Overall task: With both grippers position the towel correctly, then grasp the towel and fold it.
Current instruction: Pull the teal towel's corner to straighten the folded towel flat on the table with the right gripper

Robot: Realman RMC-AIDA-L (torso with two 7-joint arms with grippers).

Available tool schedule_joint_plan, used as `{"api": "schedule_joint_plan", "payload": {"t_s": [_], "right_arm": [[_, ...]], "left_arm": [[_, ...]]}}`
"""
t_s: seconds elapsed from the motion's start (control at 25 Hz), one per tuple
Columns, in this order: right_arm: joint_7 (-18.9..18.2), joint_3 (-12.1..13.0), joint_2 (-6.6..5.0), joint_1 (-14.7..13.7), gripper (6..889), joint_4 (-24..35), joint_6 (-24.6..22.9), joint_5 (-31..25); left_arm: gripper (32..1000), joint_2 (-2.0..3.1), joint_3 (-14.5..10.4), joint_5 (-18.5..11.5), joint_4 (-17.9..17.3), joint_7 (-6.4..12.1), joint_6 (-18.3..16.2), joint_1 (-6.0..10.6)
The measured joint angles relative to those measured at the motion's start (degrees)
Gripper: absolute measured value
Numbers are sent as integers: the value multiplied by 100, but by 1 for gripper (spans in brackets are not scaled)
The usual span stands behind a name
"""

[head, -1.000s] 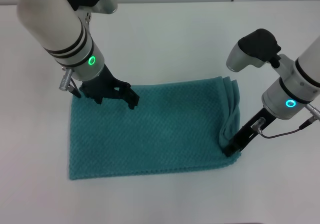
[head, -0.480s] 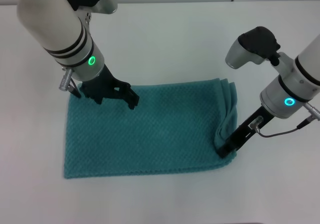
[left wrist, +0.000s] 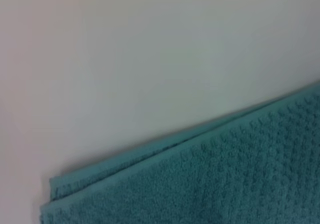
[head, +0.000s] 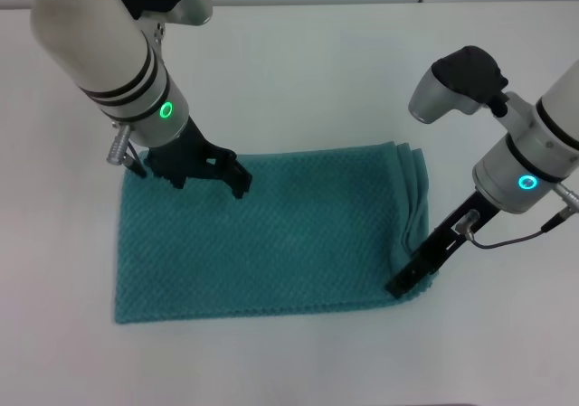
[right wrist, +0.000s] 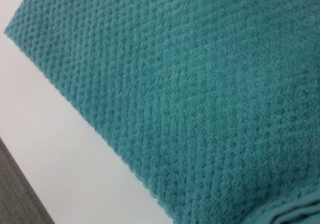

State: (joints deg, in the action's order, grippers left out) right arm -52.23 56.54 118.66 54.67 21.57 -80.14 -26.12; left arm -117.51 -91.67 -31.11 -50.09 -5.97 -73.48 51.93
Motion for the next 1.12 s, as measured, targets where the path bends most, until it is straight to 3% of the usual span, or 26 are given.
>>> {"api": "schedule_joint_plan", "payload": {"t_s": [0.08,0.52,0.68,0.96,1.12], "right_arm": [[0,29,-1,0,628,41,-41,-6],[54,33,-10,-27,855,259,-223,-6],[100,33,-10,-30,860,311,-334,13],[466,152,-36,-155,861,900,-762,216],[655,180,-44,-239,860,1296,-994,252]], "left_arm": [[908,0,0,0,0,1,0,-8],[909,4,0,0,-3,9,-9,-43],[908,7,0,0,-5,11,-12,-51],[908,9,14,-4,-30,55,-61,-69],[909,13,31,-7,-234,70,-89,-205]]}}
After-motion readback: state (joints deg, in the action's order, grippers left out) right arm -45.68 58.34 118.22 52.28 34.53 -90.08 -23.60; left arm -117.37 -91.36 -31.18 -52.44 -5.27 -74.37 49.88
